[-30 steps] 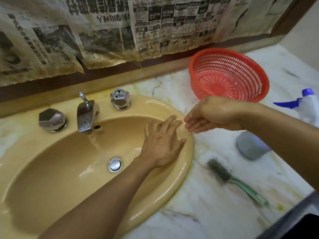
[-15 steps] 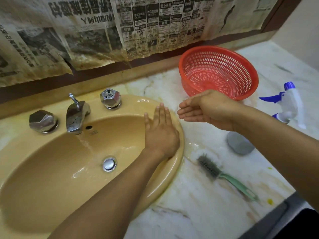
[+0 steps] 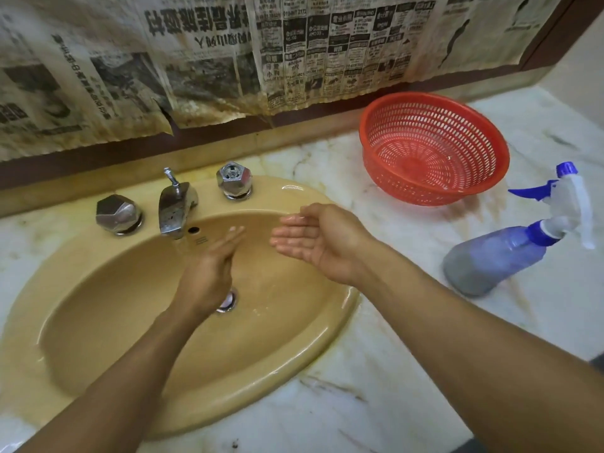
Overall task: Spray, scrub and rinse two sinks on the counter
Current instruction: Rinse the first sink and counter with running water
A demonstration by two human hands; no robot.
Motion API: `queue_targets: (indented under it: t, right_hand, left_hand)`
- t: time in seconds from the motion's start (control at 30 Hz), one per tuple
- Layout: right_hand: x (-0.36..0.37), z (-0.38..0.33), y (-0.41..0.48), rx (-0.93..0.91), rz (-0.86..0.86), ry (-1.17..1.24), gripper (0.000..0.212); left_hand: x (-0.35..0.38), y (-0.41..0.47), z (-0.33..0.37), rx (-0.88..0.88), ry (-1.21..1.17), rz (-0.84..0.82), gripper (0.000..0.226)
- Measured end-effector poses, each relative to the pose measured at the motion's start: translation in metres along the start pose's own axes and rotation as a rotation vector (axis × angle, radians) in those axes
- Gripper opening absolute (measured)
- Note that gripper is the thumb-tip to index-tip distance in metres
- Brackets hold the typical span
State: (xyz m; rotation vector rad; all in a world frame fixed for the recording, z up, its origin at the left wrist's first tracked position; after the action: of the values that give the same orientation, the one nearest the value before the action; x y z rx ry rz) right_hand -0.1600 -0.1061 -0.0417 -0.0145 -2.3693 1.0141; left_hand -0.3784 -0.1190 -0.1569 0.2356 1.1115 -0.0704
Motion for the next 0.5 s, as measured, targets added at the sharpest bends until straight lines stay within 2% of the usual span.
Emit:
queue_targets:
  t: [0.07, 0.13, 0.27, 0.4, 0.5]
  right_hand:
    - [0.026, 0.029, 0.019, 0.096, -0.053, 0.064, 0.036]
    - [0.056, 0.059, 0.037, 0.208, -0.104, 0.14, 0.037]
    - [0.113, 0.097, 0.06, 0.35, -0.165, 0.26, 0.044]
    - [0.138, 0.101, 0.076, 0.386, -0.168, 0.424, 0.042]
    - [0.127, 0.095, 0.071, 0.424, -0.178, 0.352, 0.042]
  left_hand:
    - [-0.027, -0.018, -0.035, -0.153, 0.082, 0.119, 0.033]
    - [-0.048, -0.028, -0.062, -0.271, 0.058, 0.171, 0.028]
    - [-0.071, -0.022, -0.083, -0.492, -0.084, 0.075, 0.028]
    - [-0.068, -0.008, -0.08, -0.515, 0.016, 0.053, 0.021]
    - [-0.06, 0.002, -0.077, -0.461, 0.094, -0.014, 0.018]
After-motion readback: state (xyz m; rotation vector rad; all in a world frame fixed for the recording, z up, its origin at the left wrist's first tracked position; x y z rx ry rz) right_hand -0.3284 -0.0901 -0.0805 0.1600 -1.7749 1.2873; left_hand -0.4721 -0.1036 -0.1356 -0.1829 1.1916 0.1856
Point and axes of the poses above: each hand's wrist, its own y-axis towards the middle knuckle, its own x-axis out of the palm, z = x × y, the point moved 1 cm from there along y, towards the middle knuckle, and after that the axes turned 10 degrees about y, right-handed, at the moved point
